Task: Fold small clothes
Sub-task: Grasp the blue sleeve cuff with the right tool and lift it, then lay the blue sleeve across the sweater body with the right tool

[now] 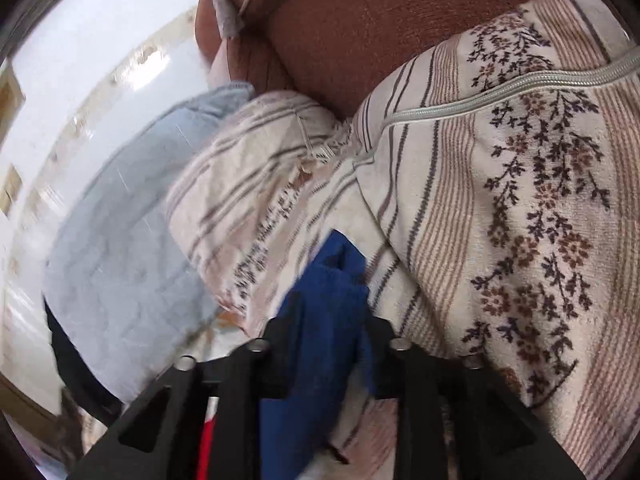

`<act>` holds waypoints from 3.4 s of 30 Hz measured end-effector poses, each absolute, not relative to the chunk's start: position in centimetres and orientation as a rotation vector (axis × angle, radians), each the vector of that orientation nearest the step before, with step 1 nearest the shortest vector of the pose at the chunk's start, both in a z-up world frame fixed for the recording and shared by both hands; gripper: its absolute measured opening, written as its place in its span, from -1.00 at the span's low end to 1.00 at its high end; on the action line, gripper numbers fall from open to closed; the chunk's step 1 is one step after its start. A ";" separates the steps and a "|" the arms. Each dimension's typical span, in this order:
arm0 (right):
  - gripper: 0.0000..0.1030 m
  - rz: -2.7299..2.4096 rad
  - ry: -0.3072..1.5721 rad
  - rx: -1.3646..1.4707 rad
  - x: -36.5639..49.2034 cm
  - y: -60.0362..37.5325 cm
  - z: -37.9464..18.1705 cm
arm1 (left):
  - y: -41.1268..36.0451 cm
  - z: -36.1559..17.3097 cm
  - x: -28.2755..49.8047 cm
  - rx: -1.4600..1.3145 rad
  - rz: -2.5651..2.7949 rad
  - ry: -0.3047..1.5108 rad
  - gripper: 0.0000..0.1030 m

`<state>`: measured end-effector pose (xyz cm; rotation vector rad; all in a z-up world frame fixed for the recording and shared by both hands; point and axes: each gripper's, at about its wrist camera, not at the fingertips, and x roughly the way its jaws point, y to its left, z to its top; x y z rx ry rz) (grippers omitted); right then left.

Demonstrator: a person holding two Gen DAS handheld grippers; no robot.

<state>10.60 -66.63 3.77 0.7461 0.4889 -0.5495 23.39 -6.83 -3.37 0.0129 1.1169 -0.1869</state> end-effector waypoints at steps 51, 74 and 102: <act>-0.89 0.133 0.808 0.288 25.3 -21.3 2.5 | 4.9 -0.7 20.0 -0.410 -0.350 1.085 0.49; -0.02 0.071 0.865 0.356 14.9 -28.8 -0.1 | -1.9 -3.3 21.1 -0.438 -0.452 1.245 0.50; -1.00 0.087 0.754 0.675 14.7 -39.2 -2.6 | 0.0 -1.6 20.2 -0.452 -0.100 1.111 -0.94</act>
